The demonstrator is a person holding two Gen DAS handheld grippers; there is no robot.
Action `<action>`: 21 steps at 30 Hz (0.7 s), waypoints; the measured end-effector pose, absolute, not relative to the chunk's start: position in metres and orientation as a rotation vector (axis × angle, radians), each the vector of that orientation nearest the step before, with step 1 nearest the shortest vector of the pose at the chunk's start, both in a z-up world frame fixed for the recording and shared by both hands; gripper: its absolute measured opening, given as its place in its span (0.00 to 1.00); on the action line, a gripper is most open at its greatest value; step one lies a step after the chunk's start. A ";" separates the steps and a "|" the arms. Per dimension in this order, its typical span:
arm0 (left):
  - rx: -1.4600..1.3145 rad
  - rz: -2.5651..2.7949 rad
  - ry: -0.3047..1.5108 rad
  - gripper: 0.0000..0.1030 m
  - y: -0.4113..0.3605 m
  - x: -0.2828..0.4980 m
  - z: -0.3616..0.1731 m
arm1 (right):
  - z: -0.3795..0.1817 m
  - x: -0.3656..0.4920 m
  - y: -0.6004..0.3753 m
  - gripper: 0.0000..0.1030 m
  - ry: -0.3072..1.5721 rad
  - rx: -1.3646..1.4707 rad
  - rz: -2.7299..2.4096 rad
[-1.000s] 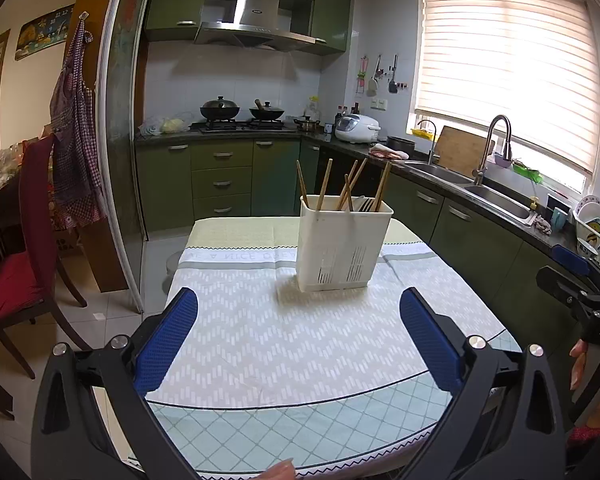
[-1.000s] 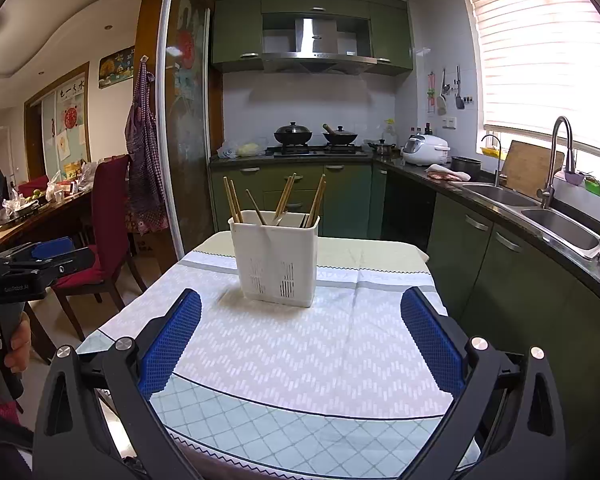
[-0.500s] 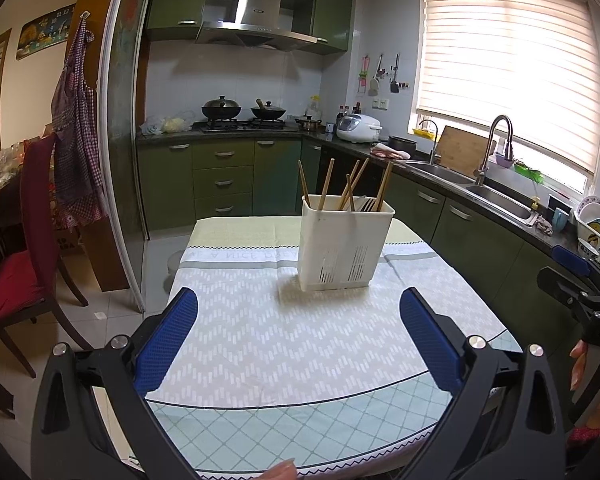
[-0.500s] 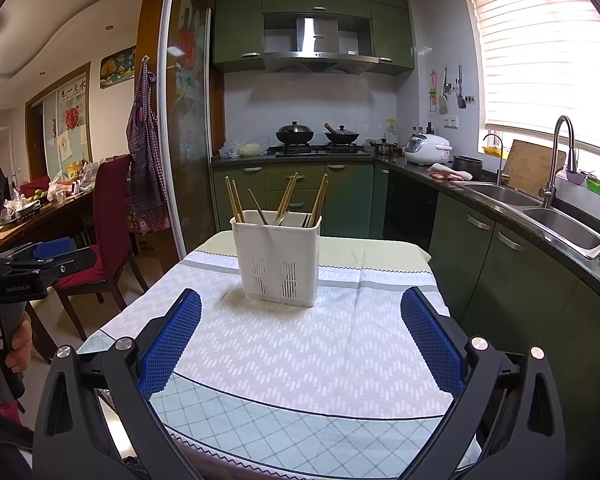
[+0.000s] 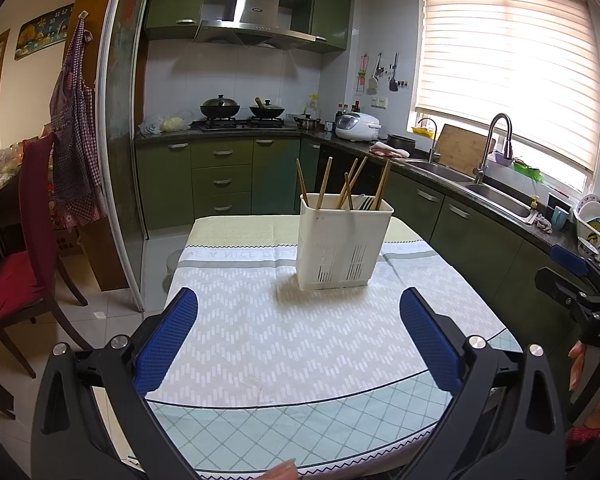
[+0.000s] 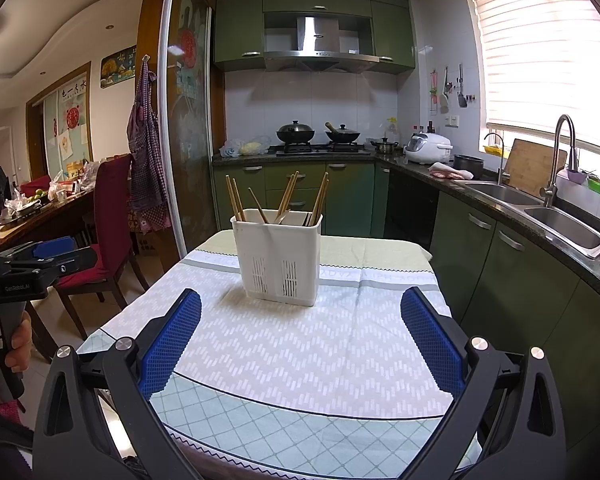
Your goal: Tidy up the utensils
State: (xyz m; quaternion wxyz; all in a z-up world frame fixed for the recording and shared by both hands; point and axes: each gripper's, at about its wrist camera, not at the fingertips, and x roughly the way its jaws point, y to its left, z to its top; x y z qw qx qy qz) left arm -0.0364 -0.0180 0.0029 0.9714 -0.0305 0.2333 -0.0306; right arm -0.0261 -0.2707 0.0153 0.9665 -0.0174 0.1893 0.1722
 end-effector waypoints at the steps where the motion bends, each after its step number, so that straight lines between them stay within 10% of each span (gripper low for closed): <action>1: -0.061 -0.061 0.471 0.94 -0.018 -0.036 0.003 | 0.015 -0.026 -0.270 0.96 0.384 -0.035 0.350; 21: -0.054 -0.059 0.507 0.94 -0.015 -0.030 -0.002 | 0.010 -0.024 -0.267 0.96 0.390 -0.037 0.350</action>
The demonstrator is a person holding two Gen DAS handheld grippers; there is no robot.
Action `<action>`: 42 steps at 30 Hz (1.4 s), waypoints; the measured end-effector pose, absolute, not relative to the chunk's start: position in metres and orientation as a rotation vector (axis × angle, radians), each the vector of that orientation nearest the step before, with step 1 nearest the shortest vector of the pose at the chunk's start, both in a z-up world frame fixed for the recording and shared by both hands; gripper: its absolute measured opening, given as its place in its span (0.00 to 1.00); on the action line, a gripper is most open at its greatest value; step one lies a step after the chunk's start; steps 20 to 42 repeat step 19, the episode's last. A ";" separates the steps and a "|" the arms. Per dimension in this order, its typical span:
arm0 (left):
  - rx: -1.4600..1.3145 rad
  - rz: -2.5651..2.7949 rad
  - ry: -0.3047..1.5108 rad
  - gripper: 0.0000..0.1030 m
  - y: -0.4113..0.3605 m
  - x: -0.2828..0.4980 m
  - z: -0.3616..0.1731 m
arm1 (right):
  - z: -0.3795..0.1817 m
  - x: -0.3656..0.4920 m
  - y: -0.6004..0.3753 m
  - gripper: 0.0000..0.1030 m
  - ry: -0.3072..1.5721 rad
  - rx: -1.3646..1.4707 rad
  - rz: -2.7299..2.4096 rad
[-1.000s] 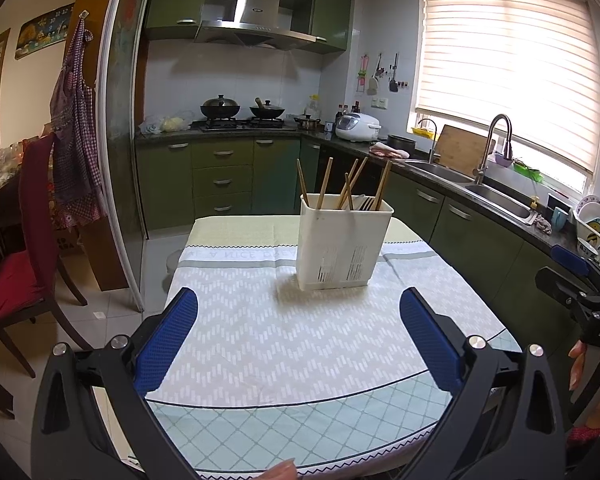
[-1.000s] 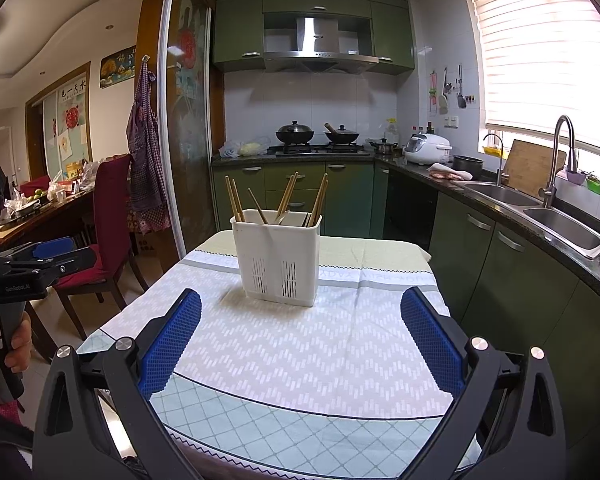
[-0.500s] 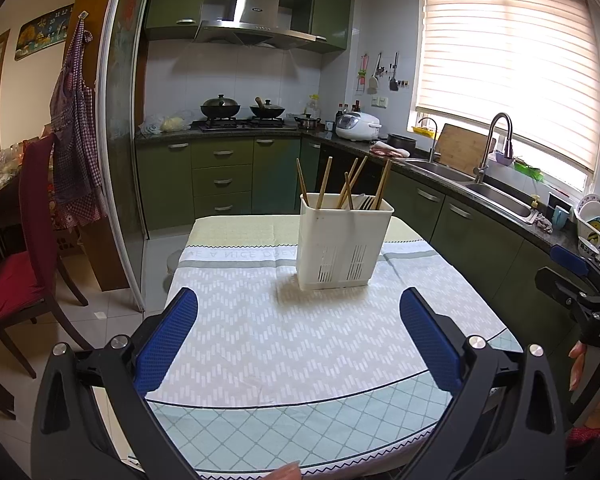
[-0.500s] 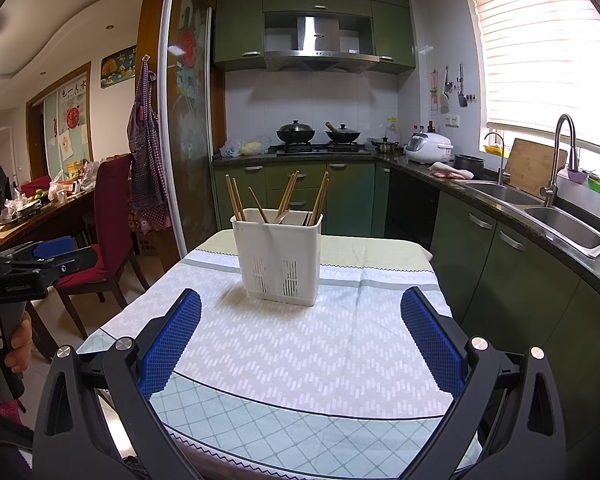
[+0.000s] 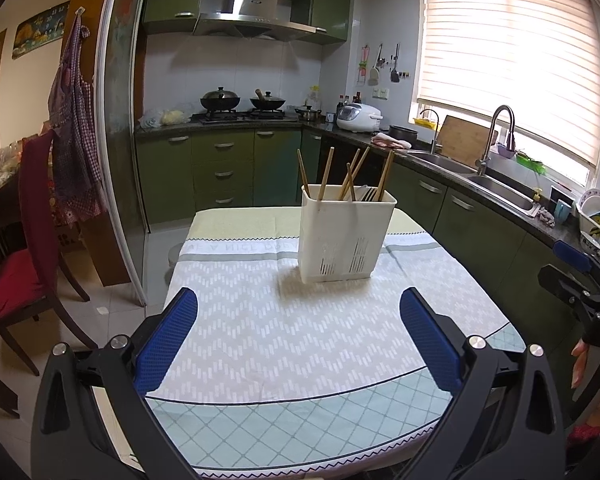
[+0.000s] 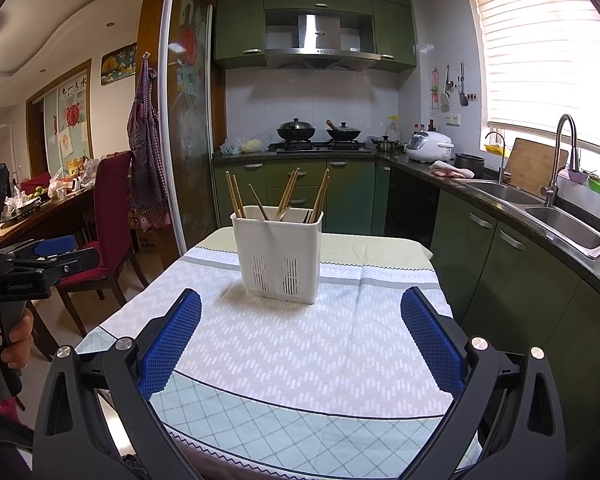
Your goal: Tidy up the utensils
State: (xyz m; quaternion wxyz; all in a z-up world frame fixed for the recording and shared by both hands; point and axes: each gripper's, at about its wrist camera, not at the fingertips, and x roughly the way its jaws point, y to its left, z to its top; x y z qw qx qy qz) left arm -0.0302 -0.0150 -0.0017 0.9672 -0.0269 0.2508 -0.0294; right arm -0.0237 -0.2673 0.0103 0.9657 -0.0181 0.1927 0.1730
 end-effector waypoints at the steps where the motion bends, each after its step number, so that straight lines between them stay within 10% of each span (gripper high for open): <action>1: -0.052 -0.055 0.505 0.94 -0.015 -0.030 -0.002 | 0.010 -0.024 -0.267 0.96 0.390 -0.037 0.350; 42: -0.004 -0.023 0.514 0.94 -0.017 -0.025 -0.003 | 0.003 -0.019 -0.269 0.96 0.396 -0.034 0.350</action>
